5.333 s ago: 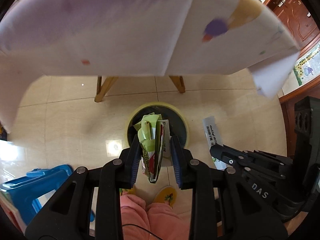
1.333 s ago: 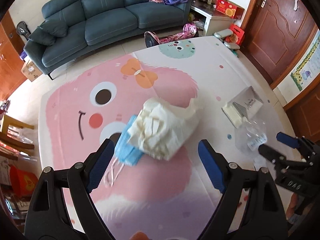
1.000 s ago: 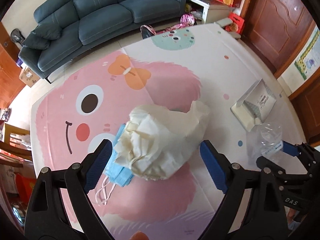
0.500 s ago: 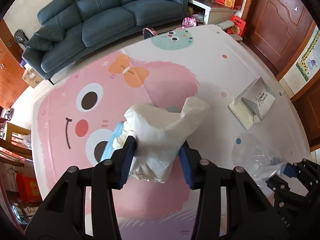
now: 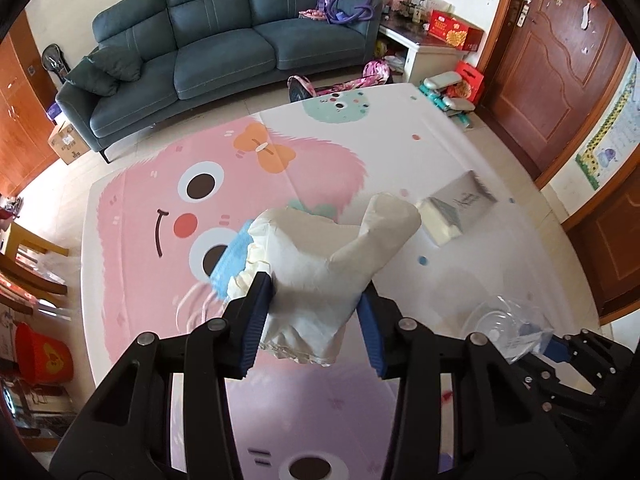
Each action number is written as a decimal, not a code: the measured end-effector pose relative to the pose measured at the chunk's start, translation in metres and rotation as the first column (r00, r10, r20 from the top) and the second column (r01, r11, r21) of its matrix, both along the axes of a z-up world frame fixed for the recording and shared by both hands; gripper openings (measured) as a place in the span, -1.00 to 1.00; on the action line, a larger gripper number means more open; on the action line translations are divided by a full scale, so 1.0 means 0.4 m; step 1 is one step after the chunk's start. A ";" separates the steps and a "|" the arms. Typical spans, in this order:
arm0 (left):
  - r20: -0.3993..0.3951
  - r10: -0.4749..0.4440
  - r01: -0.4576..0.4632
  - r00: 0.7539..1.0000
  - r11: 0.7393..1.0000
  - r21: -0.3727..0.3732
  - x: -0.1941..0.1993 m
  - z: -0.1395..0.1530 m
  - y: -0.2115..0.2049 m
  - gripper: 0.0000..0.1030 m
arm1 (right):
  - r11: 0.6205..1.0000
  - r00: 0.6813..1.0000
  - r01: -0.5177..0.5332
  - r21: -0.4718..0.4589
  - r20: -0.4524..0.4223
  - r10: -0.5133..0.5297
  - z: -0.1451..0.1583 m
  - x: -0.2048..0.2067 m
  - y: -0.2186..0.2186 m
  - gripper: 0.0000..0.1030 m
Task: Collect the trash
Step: 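Grasp the cream cloth bag with the left tool while the right tool grasps the clear bottle, then carry the cloth bag and bottle down over the floor bin, then open both tools to drop the bag and bottle into the bin, then raise both open tools back up toward the table, then grasp the blue face mask with the left tool while the right tool grasps the silver EARPLUGS box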
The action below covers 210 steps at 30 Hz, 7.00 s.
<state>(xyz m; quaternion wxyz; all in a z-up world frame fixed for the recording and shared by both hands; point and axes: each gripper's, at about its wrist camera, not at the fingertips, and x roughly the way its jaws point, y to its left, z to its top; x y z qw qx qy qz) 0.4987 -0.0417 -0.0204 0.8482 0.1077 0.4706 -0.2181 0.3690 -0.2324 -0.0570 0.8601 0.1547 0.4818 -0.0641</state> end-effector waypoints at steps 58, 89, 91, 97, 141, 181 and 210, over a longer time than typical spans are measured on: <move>-0.170 0.181 -0.172 0.969 0.983 0.066 -1.266 -0.225 0.135 -0.27 | 0.970 0.968 -0.183 0.162 -0.143 0.207 -0.269 -1.060 0.098 -0.43; -0.251 0.005 0.021 0.968 0.995 0.099 -1.113 -1.038 -0.011 0.48 | 0.951 0.934 0.185 0.248 -0.344 -0.093 -1.096 -0.979 0.041 0.05; -0.243 0.018 0.007 0.970 0.995 0.100 -1.114 -1.036 -0.007 0.48 | 0.951 0.938 0.184 0.248 -0.335 -0.094 -1.087 -0.979 0.041 0.05; -0.235 0.067 -0.049 0.970 0.995 0.083 -1.126 -0.967 0.025 0.48 | 0.957 0.947 0.147 0.249 -0.314 -0.064 -1.014 -0.994 0.041 0.05; 0.164 0.268 -0.252 0.949 0.961 -0.113 -1.255 0.224 0.189 0.48 | 0.979 0.964 -0.206 0.002 0.174 0.203 0.275 -1.059 0.102 0.29; 0.128 -0.035 0.032 0.991 0.999 0.026 0.045 0.097 0.062 0.48 | 0.975 0.974 0.217 0.044 -0.073 -0.214 0.075 0.191 -0.080 0.40; -0.180 -0.091 0.126 0.980 0.973 0.194 0.364 -0.293 -0.063 0.66 | 0.858 0.835 0.514 -0.008 -0.224 -0.502 -0.236 0.614 -0.268 0.99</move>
